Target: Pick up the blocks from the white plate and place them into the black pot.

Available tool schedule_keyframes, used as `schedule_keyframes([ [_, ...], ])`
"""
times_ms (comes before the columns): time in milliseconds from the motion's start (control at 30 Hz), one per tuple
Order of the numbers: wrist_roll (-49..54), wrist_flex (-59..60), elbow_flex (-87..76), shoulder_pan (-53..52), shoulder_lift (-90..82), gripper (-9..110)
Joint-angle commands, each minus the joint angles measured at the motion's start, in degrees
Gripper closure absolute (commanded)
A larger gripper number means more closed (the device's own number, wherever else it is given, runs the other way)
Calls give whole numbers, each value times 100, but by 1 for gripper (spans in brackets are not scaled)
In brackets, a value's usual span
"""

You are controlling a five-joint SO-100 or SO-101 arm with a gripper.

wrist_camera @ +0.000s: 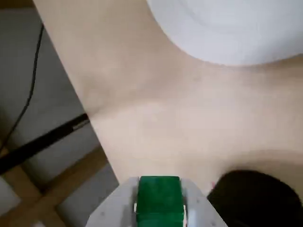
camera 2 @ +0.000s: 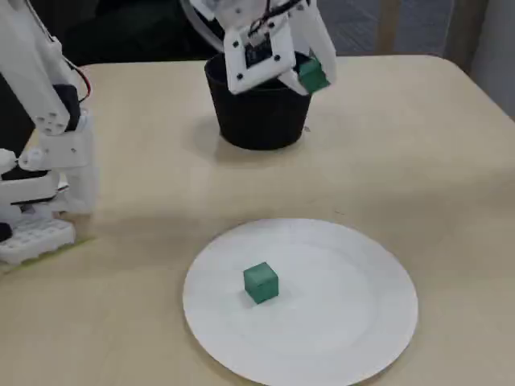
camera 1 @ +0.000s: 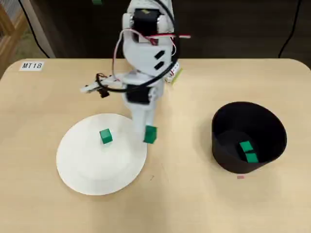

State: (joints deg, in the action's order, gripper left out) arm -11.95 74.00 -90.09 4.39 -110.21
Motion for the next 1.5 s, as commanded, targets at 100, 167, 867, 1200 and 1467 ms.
schedule_keyframes([
  [100, -519, 352, 220, 1327, -791, 104],
  [167, -703, 387, 123, 1775, -940, 104],
  [867, -571, -3032, -1978, 2936, -272, 104],
  [1200, -281, -2742, -1942, 2848, -149, 81],
  [1467, -70, -2575, -1881, 2505, -457, 104],
])
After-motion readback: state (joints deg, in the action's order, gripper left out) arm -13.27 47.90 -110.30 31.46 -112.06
